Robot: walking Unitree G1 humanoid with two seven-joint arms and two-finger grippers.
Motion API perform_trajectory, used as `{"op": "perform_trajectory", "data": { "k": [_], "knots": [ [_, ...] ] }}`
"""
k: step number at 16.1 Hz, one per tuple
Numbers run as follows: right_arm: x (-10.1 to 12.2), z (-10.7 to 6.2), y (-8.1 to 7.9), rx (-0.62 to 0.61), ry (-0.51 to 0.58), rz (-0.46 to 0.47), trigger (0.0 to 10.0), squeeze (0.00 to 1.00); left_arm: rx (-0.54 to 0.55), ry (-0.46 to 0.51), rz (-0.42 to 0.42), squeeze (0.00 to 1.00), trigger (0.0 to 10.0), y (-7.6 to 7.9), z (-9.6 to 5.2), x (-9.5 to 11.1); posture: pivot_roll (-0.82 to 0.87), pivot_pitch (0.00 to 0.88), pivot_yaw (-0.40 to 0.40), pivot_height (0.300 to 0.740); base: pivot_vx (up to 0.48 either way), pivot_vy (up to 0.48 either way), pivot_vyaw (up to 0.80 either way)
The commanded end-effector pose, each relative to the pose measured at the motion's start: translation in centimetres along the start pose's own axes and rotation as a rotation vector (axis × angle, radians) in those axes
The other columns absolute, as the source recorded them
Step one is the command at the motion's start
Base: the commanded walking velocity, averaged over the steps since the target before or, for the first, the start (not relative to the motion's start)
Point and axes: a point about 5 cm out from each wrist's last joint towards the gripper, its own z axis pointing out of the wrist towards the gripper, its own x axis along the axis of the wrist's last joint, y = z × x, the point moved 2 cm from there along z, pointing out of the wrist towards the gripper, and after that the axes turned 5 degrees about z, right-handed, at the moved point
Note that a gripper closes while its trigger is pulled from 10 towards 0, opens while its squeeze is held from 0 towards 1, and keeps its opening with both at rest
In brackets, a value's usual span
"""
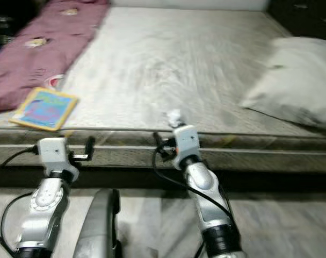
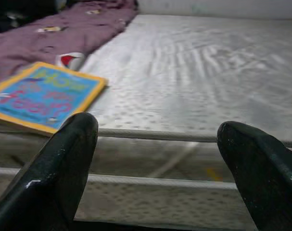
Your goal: Clean up the room
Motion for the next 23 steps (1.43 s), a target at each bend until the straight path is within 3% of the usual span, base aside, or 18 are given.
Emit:
{"op": "perform_trajectory", "data": {
  "k": [1, 5, 10, 15, 23],
  "knots": [
    [0.02, -0.26, 0.62, -0.02, -0.001, -0.009, 10.0, 0.0, -0.014, 0.004, -0.009, 0.0, 10.0, 0.46, 0.1, 0.25, 0.09, 0.0, -0.028, 0.489, 0.27, 0.0, 0.0],
    [0.03, -0.22, 0.67, -0.014, -0.002, -0.018, 10.0, 0.0, -0.01, -0.002, -0.016, 0.0, 10.0, 0.43, 0.14, 0.2, 0.09, 0.0, -0.03, 0.489, 0.266, 0.0, 0.0],
    [0.1, -0.16, 0.7, -0.012, 0.002, -0.019, 10.0, 0.0, -0.012, -0.005, -0.017, 0.0, 10.0, 0.42, 0.3, 0.19, 0.08, 0.0, -0.03, 0.489, 0.274, 0.0, 0.57],
    [-0.02, -0.05, 0.59, -0.008, -0.004, -0.016, 10.0, 0.0, -0.012, -0.01, -0.011, 0.0, 10.0, 0.3, 0.37, 0.11, 0.09, 0.0, -0.029, 0.489, 0.0, 0.0, 0.0],
    [-0.2, -0.13, 0.75, -0.015, -0.013, -0.013, 10.0, 0.0, -0.02, -0.019, -0.016, 0.0, 10.0, 0.47, 0.35, -0.03, 0.09, 0.0, -0.029, 0.489, 0.223, 0.0, 0.52]
  ]
}}
